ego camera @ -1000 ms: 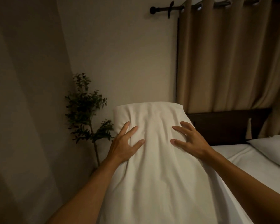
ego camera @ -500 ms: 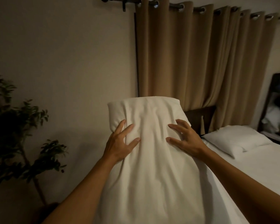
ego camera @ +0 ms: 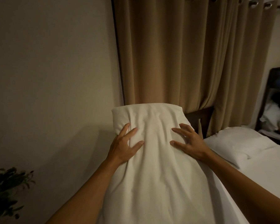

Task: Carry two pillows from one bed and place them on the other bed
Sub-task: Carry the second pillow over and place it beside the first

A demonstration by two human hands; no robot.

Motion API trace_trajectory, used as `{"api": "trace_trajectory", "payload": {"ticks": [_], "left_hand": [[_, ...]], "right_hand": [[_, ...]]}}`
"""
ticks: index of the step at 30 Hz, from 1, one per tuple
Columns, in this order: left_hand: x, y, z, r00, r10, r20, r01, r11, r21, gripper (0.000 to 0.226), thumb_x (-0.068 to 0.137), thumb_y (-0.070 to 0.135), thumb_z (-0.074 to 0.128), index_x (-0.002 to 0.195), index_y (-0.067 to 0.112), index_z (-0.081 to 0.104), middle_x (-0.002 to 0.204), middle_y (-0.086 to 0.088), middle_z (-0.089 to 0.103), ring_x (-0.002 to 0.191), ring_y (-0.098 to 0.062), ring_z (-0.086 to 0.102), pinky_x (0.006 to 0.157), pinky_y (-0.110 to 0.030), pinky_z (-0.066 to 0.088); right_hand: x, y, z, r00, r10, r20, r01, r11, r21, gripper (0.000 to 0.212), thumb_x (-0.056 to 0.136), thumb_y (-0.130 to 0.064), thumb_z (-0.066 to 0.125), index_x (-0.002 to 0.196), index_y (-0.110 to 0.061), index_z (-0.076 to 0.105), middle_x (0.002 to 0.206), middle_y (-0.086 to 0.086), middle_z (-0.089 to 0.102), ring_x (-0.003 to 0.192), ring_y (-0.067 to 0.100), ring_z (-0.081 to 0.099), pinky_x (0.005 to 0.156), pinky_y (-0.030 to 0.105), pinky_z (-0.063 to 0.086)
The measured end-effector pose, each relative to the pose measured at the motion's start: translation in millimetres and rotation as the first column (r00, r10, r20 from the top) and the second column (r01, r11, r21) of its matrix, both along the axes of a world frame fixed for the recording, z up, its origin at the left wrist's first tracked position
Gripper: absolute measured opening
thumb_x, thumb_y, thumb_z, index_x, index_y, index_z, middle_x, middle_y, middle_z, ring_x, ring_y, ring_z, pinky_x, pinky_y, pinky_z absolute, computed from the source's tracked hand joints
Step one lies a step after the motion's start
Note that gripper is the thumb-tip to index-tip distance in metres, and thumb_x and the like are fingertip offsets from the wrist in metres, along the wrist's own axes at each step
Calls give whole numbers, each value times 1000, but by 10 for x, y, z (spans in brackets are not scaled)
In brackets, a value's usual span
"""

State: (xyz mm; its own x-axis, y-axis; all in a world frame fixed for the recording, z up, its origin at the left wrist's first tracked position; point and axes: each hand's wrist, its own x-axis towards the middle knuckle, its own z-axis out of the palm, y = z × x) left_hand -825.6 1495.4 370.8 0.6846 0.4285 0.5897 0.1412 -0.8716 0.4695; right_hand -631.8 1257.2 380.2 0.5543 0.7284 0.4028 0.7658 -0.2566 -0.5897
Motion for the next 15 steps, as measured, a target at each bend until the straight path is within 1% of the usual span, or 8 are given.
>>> {"api": "trace_trajectory", "payload": {"ticks": [2,5,8,10,12,13,15], "left_hand": [[325,114,10,1000,-11,-1,11,1000,7,78,73,75,53,138,32,54,160,10,27,142,-11,35,113,-32,36],[736,253,-67,999,-33,-21,33,999,-9,78,73,74,53,139,32,54,160,11,26,142,-9,35,113,-31,36],[1156,391,-146,996,-79,-35,78,996,-31,76,74,73,55,139,33,53,160,11,26,143,-9,33,113,-31,36],[1452,494,-206,992,-116,-42,114,992,-44,76,75,70,57,139,30,54,160,8,27,144,-9,31,115,-29,32],[1763,591,-283,987,-151,-51,149,987,-52,73,76,67,60,138,28,55,159,6,29,144,-11,32,115,-25,29],[1933,647,-329,984,-167,-53,165,985,-48,73,76,67,59,138,28,56,159,6,30,143,-12,33,115,-26,30],[2290,771,-395,978,-197,-60,195,980,-47,75,75,71,55,139,30,55,159,7,30,143,-14,35,115,-33,32]], "right_hand": [[299,95,-7,1000,-13,-15,13,1000,10,69,79,-67,63,141,-38,51,158,-4,28,142,18,31,111,37,30],[665,185,-91,999,-29,-35,29,1000,11,70,78,-67,62,141,-38,51,158,-5,28,142,15,29,107,30,28],[1013,271,-158,998,-61,-33,61,998,13,68,79,-64,64,140,-36,52,157,-4,30,142,15,30,106,26,26],[1229,330,-227,995,-99,-31,100,995,4,67,80,-62,66,140,-35,53,156,-3,31,143,15,30,107,26,26],[1445,381,-306,990,-138,-43,137,990,-10,67,79,-62,65,139,-35,53,156,-3,32,143,16,30,109,28,27],[1560,406,-337,986,-157,-50,156,988,-18,66,80,-62,65,139,-36,53,156,-3,32,143,17,30,110,29,28],[1787,457,-389,978,-202,-53,201,979,-33,64,81,-59,66,139,-36,53,157,-2,32,143,18,31,109,28,27]]}}
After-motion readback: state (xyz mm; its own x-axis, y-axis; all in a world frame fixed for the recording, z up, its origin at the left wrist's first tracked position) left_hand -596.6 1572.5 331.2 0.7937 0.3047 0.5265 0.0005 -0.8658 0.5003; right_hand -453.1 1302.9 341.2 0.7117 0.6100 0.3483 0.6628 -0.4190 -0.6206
